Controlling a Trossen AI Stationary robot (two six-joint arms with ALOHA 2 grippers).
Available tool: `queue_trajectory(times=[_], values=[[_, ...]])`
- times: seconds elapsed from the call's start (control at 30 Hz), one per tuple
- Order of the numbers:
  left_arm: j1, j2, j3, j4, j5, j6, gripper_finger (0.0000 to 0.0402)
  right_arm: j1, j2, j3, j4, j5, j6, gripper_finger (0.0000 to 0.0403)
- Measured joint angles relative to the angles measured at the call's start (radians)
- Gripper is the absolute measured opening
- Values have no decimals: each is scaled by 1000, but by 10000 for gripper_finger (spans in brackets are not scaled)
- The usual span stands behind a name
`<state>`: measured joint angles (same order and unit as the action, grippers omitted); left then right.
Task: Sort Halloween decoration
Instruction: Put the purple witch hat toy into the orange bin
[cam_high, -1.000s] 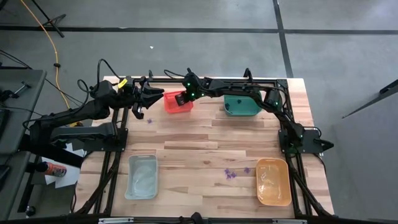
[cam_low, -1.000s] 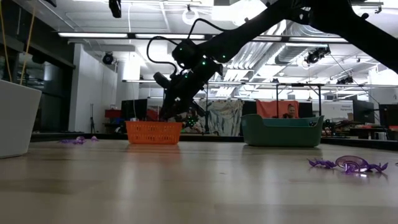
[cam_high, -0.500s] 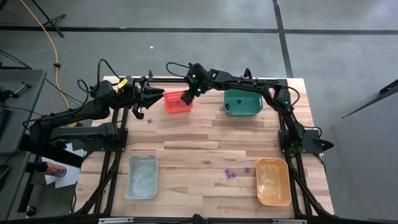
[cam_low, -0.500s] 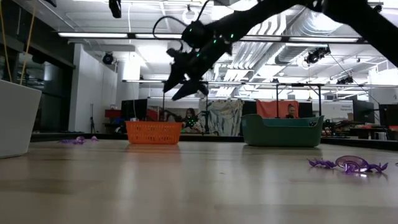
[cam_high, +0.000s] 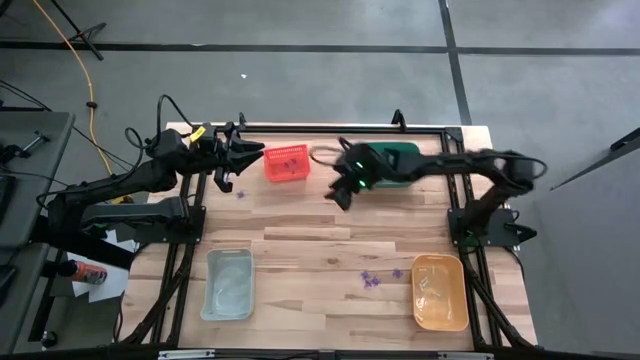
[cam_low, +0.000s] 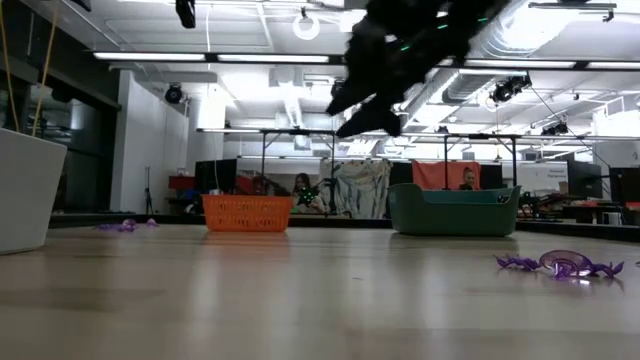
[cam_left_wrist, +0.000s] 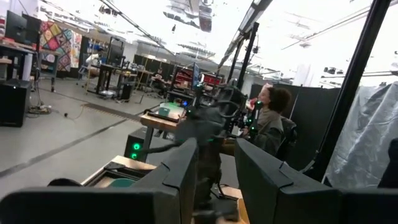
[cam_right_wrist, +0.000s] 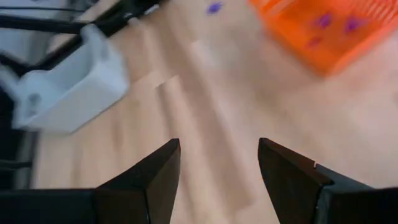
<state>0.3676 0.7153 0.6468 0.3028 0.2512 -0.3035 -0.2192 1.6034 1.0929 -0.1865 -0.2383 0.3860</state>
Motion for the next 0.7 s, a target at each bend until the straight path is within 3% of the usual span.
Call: queue_trajectory(times=[0.2,0.33,0.53,0.7], values=[[0,5,0,-4,-1,0,95,144,-182,-184,70,0,196,210],[0,5,0,-15,-2,0,95,293,-212,-155,-94,3,242,210],[1,5,0,-44,-5,-6,95,509,-90,55,-537,87,353,210],[0,5,0,-92,-4,-6,95,594,61,149,-577,-35,497,210]])
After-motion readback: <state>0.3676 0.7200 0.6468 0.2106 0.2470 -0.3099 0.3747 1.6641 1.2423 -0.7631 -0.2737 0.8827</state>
